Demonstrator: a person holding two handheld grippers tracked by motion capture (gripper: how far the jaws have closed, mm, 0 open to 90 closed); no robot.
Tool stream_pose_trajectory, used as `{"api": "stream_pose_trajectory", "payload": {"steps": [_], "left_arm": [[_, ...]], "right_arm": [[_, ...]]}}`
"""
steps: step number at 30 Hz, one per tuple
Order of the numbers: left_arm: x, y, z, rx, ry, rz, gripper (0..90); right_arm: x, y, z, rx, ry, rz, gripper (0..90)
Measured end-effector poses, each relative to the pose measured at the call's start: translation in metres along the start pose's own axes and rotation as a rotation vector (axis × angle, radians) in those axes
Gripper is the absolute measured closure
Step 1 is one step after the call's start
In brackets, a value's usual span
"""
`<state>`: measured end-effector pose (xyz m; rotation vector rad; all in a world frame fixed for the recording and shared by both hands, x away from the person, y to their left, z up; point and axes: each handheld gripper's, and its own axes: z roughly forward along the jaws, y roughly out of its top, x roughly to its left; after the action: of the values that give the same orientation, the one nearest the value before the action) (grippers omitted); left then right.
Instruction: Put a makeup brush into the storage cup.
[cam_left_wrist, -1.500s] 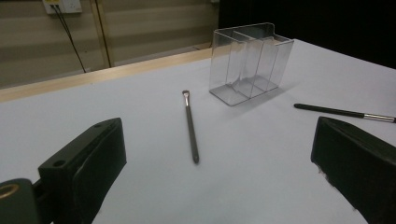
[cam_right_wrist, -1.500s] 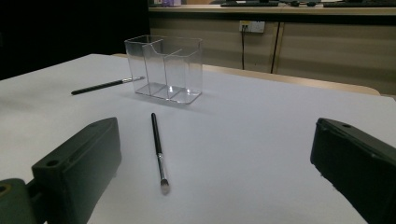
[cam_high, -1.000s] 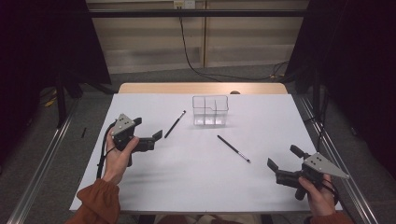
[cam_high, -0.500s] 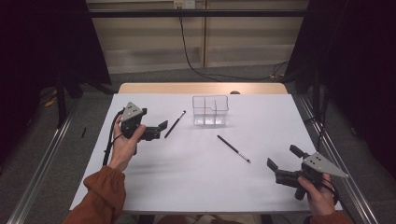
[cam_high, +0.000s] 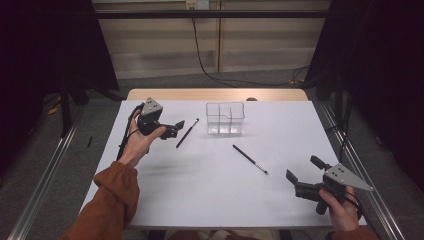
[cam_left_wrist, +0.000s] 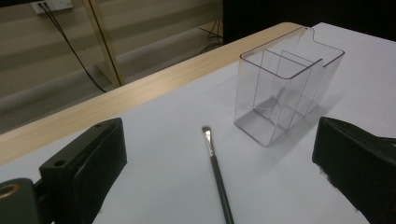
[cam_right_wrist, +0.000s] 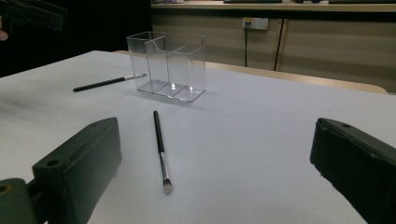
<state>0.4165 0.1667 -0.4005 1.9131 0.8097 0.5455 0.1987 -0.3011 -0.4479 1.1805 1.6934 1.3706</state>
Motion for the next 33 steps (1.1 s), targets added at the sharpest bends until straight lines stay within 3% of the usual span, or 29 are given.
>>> {"api": "stream_pose_trajectory", "payload": {"steps": [7, 10, 17, 18, 19, 21, 22, 23, 24, 26, 29, 30, 31, 32, 33], "left_arm": [[0.0, 0.008, 0.011, 0.019, -0.015, 0.001, 2.5], [-0.002, 0.012, 0.019, 0.058, -0.025, 0.032, 2.8], [-0.001, 0.014, 0.034, 0.133, -0.002, 0.022, 5.6], [-0.001, 0.015, 0.038, 0.165, 0.008, 0.011, 5.6], [0.0, 0.015, 0.038, 0.187, 0.009, 0.025, 5.7], [0.0, 0.015, 0.039, 0.202, 0.012, 0.021, 5.6], [0.0, 0.015, 0.042, 0.226, 0.019, -0.009, 5.5], [0.0, 0.015, 0.042, 0.226, 0.019, -0.009, 5.3], [-0.001, 0.017, 0.045, 0.294, 0.013, 0.007, 5.0], [-0.001, 0.016, 0.048, 0.327, 0.019, 0.025, 4.6], [0.001, 0.016, 0.051, 0.357, 0.043, 0.009, 4.6], [0.004, 0.015, 0.054, 0.415, 0.037, 0.013, 4.7], [0.004, 0.015, 0.054, 0.415, 0.037, 0.013, 4.7], [0.004, 0.014, 0.057, 0.479, 0.042, 0.034, 4.6], [0.004, 0.015, 0.058, 0.508, 0.058, 0.038, 4.6]], "right_arm": [[0.0, 0.0, 0.0, -0.001, 0.002, -0.001, 1.3], [0.0, 0.0, 0.0, 0.002, 0.004, -0.001, 1.3], [0.0, 0.0, 0.0, 0.003, 0.005, -0.003, 1.3], [0.0, 0.0, 0.0, 0.004, 0.003, 0.0, 1.3], [0.0, 0.0, 0.001, 0.005, 0.004, -0.001, 1.3], [0.0, 0.0, 0.0, 0.005, 0.005, 0.0, 1.3], [0.0, 0.0, 0.0, 0.006, 0.005, 0.0, 1.3], [0.0, 0.0, 0.0, 0.006, 0.005, 0.0, 1.3], [0.0, 0.0, 0.0, 0.006, 0.004, 0.001, 1.3], [0.001, -0.001, 0.0, 0.007, 0.007, -0.002, 1.3], [0.001, -0.001, 0.001, 0.007, 0.008, -0.006, 1.3], [0.001, -0.001, 0.001, 0.005, 0.008, -0.007, 1.3], [0.001, -0.001, 0.001, 0.005, 0.008, -0.007, 1.3], [0.001, -0.001, 0.001, 0.008, 0.005, -0.001, 1.3], [0.001, -0.001, 0.001, 0.008, 0.005, -0.002, 1.3]]}}
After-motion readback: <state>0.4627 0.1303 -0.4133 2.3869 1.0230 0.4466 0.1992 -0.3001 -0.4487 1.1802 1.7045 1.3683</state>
